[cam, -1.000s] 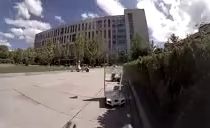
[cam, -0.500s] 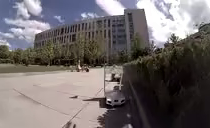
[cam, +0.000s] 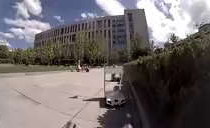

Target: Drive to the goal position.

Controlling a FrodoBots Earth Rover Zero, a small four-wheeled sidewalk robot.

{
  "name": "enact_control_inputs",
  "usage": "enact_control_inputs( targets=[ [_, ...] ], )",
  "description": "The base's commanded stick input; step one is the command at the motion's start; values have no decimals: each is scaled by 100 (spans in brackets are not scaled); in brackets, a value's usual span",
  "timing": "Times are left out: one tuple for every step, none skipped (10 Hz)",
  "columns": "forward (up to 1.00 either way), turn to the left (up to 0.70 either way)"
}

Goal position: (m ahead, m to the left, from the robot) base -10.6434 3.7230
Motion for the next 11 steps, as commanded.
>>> enact_control_inputs(
  targets=[
    [0,0],
    [0,0],
    [0,0],
    [0,0],
    [0,0],
    [0,0],
    [1,0],
    [3,0],
    [2,0],
    [0,0],
    [3,0]
  ],
)
